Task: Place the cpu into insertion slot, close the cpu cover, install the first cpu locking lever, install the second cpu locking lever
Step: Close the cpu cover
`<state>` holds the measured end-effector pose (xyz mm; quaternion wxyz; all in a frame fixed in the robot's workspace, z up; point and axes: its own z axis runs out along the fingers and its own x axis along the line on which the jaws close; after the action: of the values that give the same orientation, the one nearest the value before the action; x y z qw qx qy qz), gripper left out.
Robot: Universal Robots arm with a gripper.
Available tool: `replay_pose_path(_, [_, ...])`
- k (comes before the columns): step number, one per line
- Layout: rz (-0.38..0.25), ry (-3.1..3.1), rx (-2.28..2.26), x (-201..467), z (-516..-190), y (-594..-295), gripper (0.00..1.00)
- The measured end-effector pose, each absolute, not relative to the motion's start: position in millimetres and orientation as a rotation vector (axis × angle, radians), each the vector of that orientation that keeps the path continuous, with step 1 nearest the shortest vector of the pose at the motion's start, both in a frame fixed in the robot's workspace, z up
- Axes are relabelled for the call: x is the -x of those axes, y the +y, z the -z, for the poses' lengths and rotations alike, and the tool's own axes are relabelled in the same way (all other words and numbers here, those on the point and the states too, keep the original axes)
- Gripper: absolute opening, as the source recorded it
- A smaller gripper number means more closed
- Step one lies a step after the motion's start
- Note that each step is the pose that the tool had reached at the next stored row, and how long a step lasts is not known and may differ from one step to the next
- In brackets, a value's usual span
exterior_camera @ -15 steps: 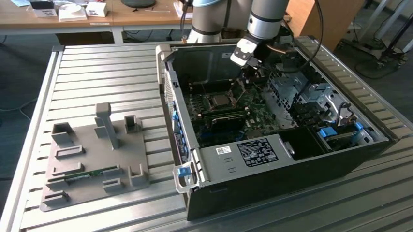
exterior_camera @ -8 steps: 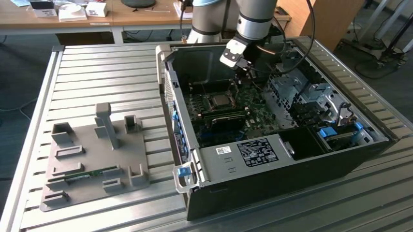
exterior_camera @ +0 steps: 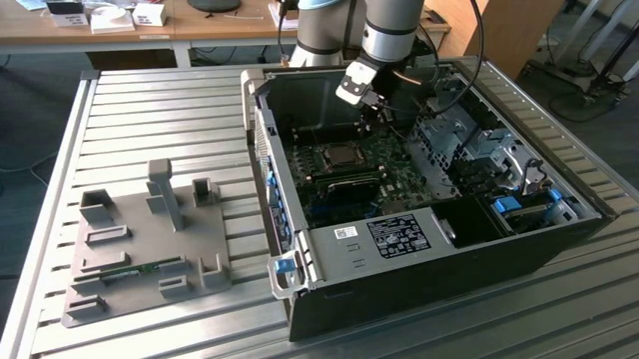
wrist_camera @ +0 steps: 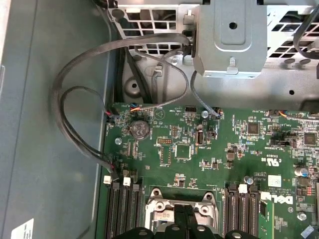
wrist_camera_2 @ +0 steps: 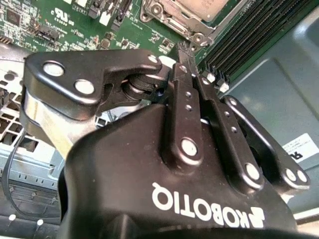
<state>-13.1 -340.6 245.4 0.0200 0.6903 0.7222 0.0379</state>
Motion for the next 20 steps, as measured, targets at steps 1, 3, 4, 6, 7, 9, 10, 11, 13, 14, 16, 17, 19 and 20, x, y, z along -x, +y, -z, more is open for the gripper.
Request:
replay_pose_path(1, [-0.114,2.243,-2.144,13,-245,-341,0.11])
replay_pose_path(3, [-0.089,2.255,-2.156,13,-245,-341,0.11])
replay_pose_path(4, [-0.071,2.263,-2.165,13,-245,-341,0.11])
replay_pose_path(6, [-0.061,2.268,-2.170,13,-245,-341,0.11])
replay_pose_path(7, [-0.061,2.269,-2.170,13,-245,-341,0.11])
replay_pose_path(9, [-0.059,2.269,-2.171,13,-245,-341,0.11])
replay_pose_path(10, [-0.059,2.270,-2.171,13,-245,-341,0.11])
replay_pose_path(11, [-0.059,2.270,-2.171,13,-245,-341,0.11])
replay_pose_path(13, [-0.059,2.270,-2.171,16,-244,-341,0.11])
replay_pose_path(14, [-0.059,2.270,-2.171,20,-244,-341,0.11])
replay_pose_path(16, [-0.060,2.269,-2.171,27,-243,-341,0.11])
replay_pose_path(17, [-0.060,2.269,-2.171,30,-242,-341,0.11])
replay_pose_path(19, [-0.060,2.269,-2.171,34,-241,-341,0.11])
replay_pose_path(20, [-0.060,2.269,-2.171,36,-241,-341,0.11])
